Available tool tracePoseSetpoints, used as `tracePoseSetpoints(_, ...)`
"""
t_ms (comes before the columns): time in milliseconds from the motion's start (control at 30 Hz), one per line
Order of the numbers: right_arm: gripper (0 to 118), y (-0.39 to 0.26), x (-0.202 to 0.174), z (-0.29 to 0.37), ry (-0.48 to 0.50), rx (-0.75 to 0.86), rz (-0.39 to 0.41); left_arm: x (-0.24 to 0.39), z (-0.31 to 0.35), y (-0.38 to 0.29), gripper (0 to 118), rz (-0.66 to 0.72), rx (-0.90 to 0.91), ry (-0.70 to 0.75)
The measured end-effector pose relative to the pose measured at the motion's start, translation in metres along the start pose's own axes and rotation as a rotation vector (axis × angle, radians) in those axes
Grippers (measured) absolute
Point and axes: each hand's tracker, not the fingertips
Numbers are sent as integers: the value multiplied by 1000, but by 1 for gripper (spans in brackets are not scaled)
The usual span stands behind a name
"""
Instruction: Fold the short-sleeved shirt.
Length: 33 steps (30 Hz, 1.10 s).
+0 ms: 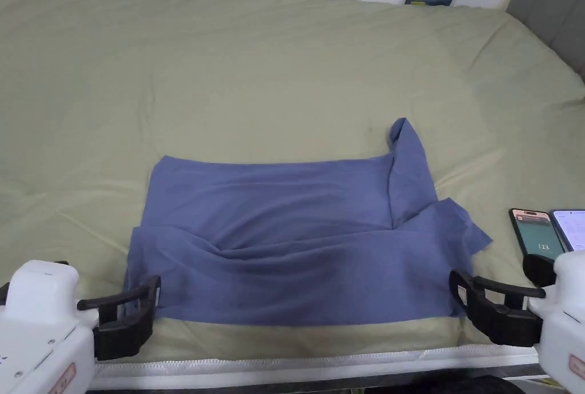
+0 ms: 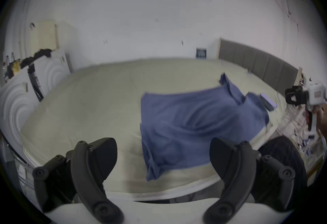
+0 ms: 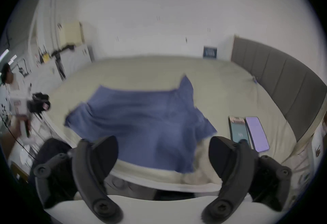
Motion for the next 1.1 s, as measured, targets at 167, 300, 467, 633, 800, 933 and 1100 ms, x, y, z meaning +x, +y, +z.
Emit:
tracePoseSetpoints(167,2,1,-28,-9,-1,77,-38,7,-19,-6,0,96,-4,-55)
tracePoseSetpoints(300,2,4,-34,-34,-7,36,-15,-1,-57,-2,0,84,-103,-61)
tracePoseSetpoints(467,2,9,-30,-56,3,-27,-56,-45,-147,29,0,61,-214,-32)
tracePoseSetpoints(633,2,3,-8,-85,-26,-97,-86,-62,-257,72,0,-3,-287,-6)
tracePoseSetpoints(800,2,1,12,-105,-65,-137,-127,-72,-337,78,108,-41,-396,16)
tracePoseSetpoints(933,2,7,25,-121,-94,-168,-137,-63,-370,64,100,-97,-510,39)
tracePoseSetpoints(1100,3,39,45,-154,-135,-204,-111,-57,-360,56,6,-94,-470,-2)
